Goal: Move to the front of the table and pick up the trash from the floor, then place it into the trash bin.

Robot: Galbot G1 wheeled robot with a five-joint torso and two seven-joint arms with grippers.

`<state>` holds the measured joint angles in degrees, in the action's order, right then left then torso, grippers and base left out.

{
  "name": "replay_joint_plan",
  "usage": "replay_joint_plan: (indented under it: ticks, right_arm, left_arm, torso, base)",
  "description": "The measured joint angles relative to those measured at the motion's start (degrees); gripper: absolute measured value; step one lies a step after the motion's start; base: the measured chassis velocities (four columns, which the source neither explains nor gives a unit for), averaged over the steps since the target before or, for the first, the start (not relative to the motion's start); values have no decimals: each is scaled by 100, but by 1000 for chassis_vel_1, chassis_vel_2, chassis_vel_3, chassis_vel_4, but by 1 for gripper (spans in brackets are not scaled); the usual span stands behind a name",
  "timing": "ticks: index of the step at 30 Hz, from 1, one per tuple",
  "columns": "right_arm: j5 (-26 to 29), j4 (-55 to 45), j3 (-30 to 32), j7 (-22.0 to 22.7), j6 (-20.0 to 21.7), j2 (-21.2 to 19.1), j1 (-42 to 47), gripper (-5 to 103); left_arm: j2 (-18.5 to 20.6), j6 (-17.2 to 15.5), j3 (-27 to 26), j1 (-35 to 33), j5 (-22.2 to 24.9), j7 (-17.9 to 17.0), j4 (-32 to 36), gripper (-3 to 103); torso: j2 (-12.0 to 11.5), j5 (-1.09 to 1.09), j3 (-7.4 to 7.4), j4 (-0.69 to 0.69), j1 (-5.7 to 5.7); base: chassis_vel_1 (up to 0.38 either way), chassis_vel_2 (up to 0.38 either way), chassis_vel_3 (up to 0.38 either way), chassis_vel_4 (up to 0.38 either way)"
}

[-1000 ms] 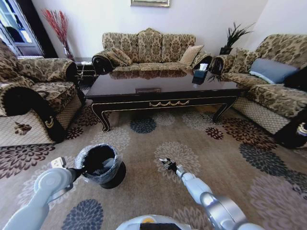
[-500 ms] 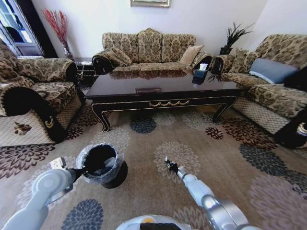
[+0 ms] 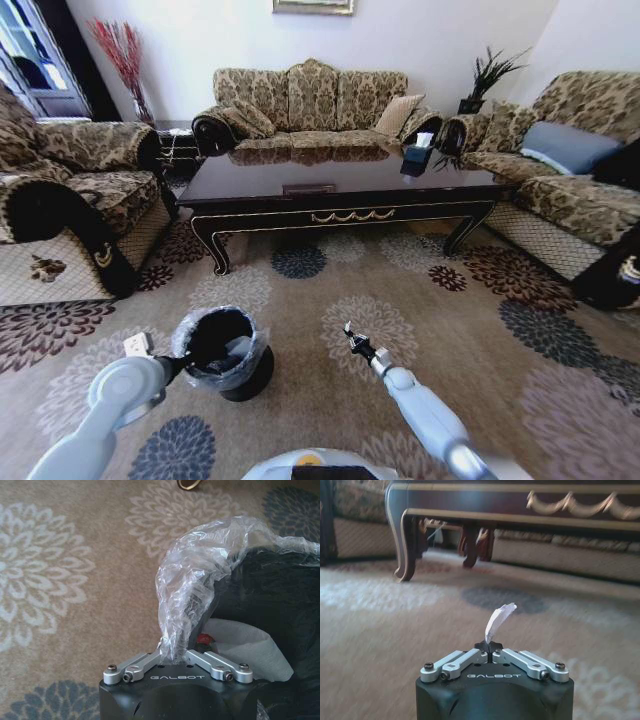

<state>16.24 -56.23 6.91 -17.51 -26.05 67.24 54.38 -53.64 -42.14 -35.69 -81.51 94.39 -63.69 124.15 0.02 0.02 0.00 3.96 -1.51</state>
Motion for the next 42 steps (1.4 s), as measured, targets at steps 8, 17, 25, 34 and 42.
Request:
replay_joint_plan:
  ticks: [8, 17, 25, 34, 42]
  right_arm:
    - [524, -2121, 543, 218, 432, -731, 922, 0]
    - [667, -4149, 1060, 367, 704, -1077, 1966, 0]
    - [542, -5514, 908, 382, 908, -1242, 2582, 0]
    - [289, -6412, 1024, 333, 1010, -1394, 3081, 0]
    - [37, -6708, 1363, 265, 1035, -1402, 3548, 0]
  left_arm:
    - [-2, 2, 654, 501, -93, -41, -171, 0]
    - [6, 60, 1434, 1166, -231, -105, -303, 0]
    - [-24, 60, 1780, 1243, -438, -129, -207, 0]
    - [-55, 124, 3059, 2269, -460, -220, -430, 0]
    - [-468, 149, 4167, 3184, -419, -413, -690, 0]
  torso:
    - [0, -4, 0, 0, 0]
    - [0, -1, 0, 0, -1]
    - [0, -1, 0, -2, -1]
    - [0, -2, 0, 1, -1]
    - [0, 0, 0, 2, -1]
  base:
    - [0, 0, 0, 0]
    - [0, 0, 0, 0]
    - [0, 0, 0, 0]
    - [0, 0, 0, 0]
    - [0, 0, 0, 0]
